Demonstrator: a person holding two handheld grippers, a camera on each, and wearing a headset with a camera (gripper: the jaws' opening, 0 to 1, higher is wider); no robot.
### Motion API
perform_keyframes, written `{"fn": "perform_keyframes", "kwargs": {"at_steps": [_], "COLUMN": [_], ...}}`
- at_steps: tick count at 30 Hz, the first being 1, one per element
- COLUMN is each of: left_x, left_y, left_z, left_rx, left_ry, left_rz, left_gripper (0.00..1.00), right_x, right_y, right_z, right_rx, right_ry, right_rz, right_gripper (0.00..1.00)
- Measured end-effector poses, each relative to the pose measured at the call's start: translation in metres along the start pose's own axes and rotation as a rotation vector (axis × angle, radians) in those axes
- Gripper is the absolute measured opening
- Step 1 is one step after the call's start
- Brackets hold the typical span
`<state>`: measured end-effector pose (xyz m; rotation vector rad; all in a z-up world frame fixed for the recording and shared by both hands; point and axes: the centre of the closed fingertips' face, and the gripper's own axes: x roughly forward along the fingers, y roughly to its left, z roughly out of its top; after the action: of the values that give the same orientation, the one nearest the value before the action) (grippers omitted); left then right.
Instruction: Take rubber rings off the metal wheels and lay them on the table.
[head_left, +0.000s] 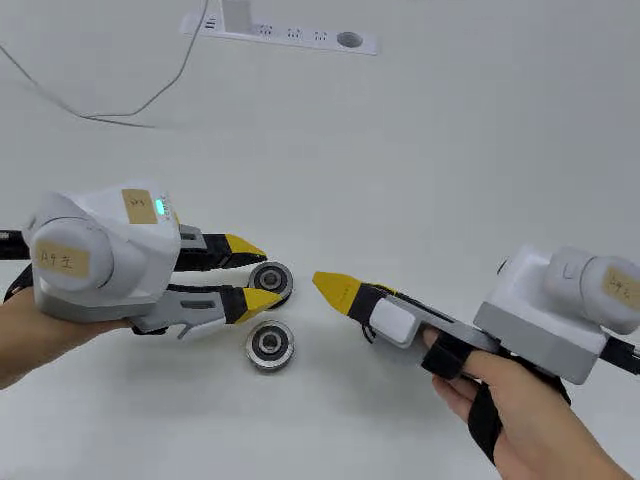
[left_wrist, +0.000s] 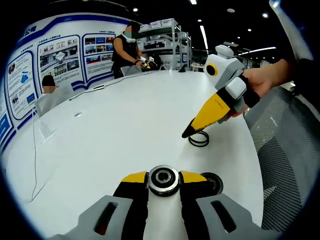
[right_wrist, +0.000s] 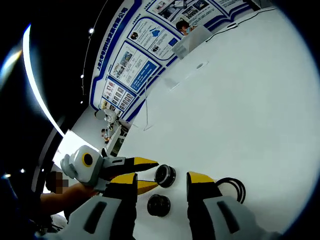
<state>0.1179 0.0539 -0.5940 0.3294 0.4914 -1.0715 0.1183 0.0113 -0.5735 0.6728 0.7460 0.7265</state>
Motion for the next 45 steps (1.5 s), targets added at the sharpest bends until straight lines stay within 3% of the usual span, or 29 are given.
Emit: {"fn": "perform_keyframes", "kwargs": {"at_steps": [8, 16, 23, 45], "left_x": [0.002, 0.003, 0.001, 0.001], "left_y": [0.002, 0.0, 0.0, -0.001], "left_z": [-0.003, -0.002, -0.002, -0.002], "left_rx": [-0.009, -0.011, -0.033, 0.024], "left_ry": [0.0, -0.006, -0.017, -0.009], "left_rz": [-0.01, -0.024, -0.034, -0.035], "left_gripper": [0.21, 0.18, 0.18, 0.15], "right_x": [0.009, 0.016, 0.021, 0.036], "right_y": [0.012, 0.015, 0.019, 0.021], "right_z": [-0.009, -0.016, -0.016, -0.02], "right_rx": [-0.007, -0.014, -0.013, 0.003], "right_ry": [0.032, 0.07, 0.073, 0.1], "right_rz": [0.047, 0.057, 0.072, 0.081], "right_gripper": [0.44, 0.48, 0.48, 0.53]}}
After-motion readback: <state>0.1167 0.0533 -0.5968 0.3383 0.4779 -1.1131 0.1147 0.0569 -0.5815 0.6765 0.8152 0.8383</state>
